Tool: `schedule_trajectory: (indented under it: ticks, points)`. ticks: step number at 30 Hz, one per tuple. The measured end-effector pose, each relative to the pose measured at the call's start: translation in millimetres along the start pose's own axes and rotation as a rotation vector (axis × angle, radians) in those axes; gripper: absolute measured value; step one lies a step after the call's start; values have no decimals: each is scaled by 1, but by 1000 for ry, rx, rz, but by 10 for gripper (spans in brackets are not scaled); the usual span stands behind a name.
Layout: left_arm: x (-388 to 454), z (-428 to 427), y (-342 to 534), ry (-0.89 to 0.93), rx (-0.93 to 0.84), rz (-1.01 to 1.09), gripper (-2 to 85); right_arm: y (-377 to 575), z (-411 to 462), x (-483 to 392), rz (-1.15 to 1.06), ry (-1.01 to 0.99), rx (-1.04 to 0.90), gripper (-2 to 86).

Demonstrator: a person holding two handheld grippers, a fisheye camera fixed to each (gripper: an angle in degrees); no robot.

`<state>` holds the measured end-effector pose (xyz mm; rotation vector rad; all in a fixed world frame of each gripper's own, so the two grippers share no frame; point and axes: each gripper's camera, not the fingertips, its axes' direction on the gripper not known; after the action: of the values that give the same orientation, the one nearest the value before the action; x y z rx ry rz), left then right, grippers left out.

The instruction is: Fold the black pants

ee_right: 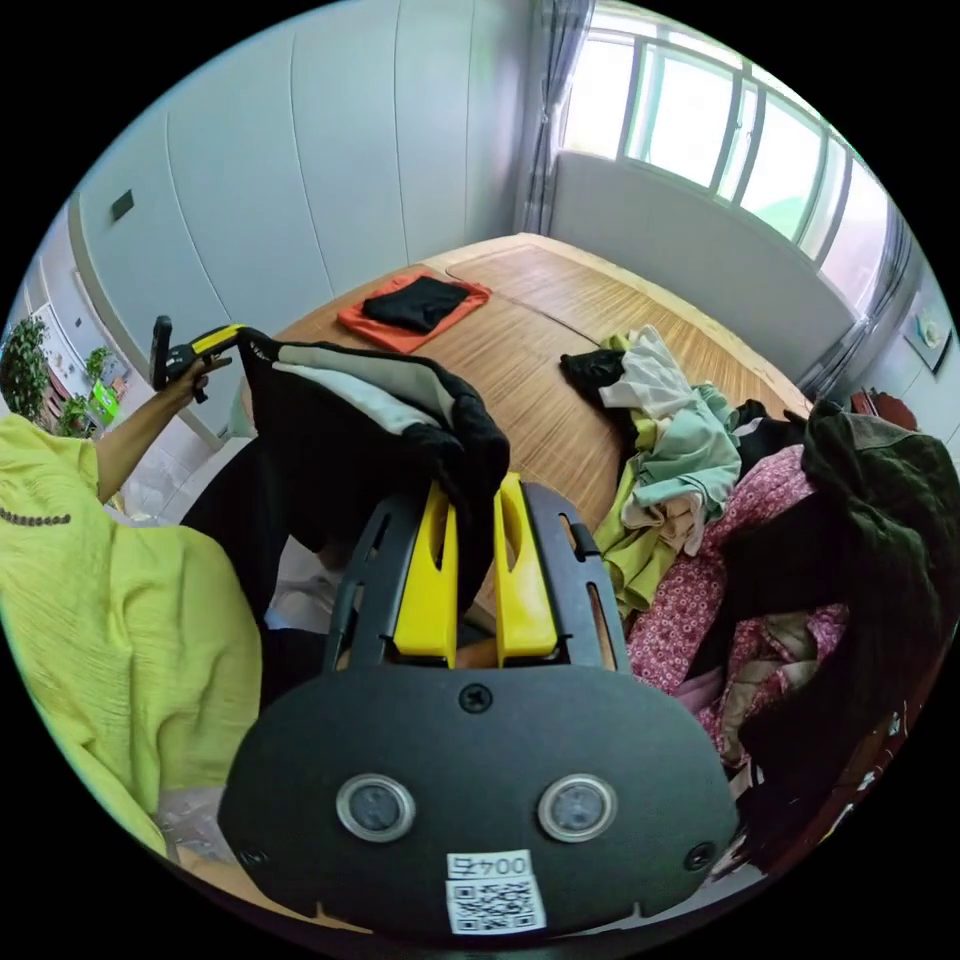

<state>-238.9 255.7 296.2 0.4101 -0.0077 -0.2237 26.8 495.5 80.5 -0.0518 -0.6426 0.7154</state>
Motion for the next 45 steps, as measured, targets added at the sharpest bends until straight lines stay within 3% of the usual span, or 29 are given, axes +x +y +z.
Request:
schedule_trajectory:
  ticks: [4, 9, 13, 18, 23, 27, 29, 32, 34, 40, 45]
  points:
    - [1, 42, -73, 1, -24, 4, 8, -26, 27, 62, 9, 36, 2, 62]
    - [-6, 45, -113, -72, 46, -72, 9, -34, 4, 95, 3, 12, 168, 60]
    - [-16, 18, -104, -122, 105, -124, 9, -10, -21, 100, -33, -88, 197, 59]
    - [-32, -16, -125, -133, 50, -64, 10, 13, -29, 124, -3, -264, 135, 59]
    - [-6, 62, -196, -114, -173, 171, 10, 14, 50, 202, 171, -499, -20, 60]
    - [76, 231, -241, 31, -497, 457, 9, 21, 152, 284, 404, -564, -191, 62]
    - [123, 301, -249, 60, -626, 590, 10, 31, 219, 339, 629, -605, -310, 64]
    - [182, 376, -259, 27, -805, 815, 11, 40, 257, 385, 881, -636, -331, 65]
    - [194, 404, -279, 29, -876, 876, 12, 38, 255, 398, 898, -613, -309, 68]
    - [131, 441, -327, 383, -975, 615, 10, 57, 220, 405, 855, -310, -202, 100]
    - [45, 431, -333, 676, -828, 251, 9, 69, 234, 329, 642, -339, -264, 163]
